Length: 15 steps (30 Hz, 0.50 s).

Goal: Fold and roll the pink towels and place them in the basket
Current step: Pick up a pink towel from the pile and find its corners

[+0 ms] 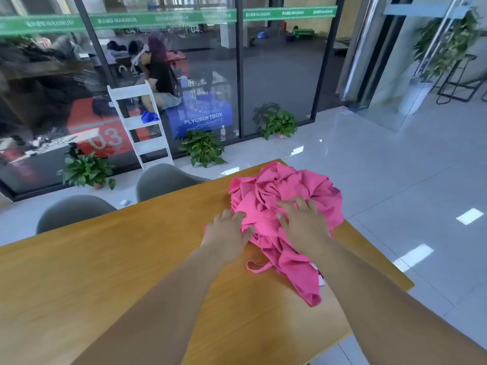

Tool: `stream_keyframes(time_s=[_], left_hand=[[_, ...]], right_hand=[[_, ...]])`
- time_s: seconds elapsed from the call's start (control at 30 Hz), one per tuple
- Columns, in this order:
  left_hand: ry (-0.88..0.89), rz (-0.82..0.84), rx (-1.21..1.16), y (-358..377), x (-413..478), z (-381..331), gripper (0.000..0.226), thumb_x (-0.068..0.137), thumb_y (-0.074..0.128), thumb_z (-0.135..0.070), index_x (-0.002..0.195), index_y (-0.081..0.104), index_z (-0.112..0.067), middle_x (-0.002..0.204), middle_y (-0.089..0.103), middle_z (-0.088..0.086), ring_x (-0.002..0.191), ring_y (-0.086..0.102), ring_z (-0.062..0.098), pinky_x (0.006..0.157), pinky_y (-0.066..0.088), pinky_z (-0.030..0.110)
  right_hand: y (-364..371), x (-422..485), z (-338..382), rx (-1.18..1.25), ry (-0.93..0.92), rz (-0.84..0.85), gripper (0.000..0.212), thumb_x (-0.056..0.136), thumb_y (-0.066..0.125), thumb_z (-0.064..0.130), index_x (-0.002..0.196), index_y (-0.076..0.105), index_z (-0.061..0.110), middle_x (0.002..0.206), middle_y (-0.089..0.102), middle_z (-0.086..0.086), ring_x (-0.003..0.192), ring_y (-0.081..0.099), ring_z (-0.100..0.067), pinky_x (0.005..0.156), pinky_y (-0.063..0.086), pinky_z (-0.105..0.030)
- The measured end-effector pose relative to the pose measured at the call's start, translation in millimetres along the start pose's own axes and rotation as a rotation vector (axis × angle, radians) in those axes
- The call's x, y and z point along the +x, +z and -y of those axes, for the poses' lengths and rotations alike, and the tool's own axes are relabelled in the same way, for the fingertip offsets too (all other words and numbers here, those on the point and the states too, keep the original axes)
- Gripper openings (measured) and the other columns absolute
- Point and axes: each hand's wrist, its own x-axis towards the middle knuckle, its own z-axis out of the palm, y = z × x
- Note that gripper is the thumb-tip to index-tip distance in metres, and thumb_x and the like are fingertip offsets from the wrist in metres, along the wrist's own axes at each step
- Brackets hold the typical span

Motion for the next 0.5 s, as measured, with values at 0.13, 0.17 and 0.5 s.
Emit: stream_keyframes(time_s=[0.13,0.17,0.5], left_hand=[[-0.031,0.035,-0.021,8,27,-21,0.063,0.106,0.041,-0.061,0.161,0.033,-0.030,0.164,0.031,0.009,0.149,0.034,0.033,0.117,0.041,0.054],[-0.032,0.038,-0.017,11,34,-26,0.064,0.106,0.041,-0.061,0.162,0.031,-0.030,0.165,0.029,0.008,0.150,0.032,0.033,0.117,0.041,0.054],[-0.017,0.006,-0.010,23,89,-43,0.071,0.104,0.043,-0.063,0.164,0.018,-0.035,0.172,0.015,0.003,0.156,0.020,0.034,0.121,0.036,0.057]], right_hand=[[-8,38,-45,-0.054,-0.004,-0.022,0.046,0.110,0.042,0.044,0.155,0.039,0.040,0.159,0.035,-0.005,0.142,0.031,-0.035,0.106,0.046,-0.052],[-9,48,-53,-0.075,-0.001,-0.008,0.048,0.109,0.042,0.045,0.157,0.036,0.040,0.162,0.032,-0.005,0.145,0.029,-0.036,0.109,0.044,-0.054],[9,113,-92,0.048,0.020,0.231,0.099,0.088,0.065,0.074,0.162,0.002,0.055,0.174,-0.016,-0.001,0.158,-0.012,-0.044,0.119,0.019,-0.077]])
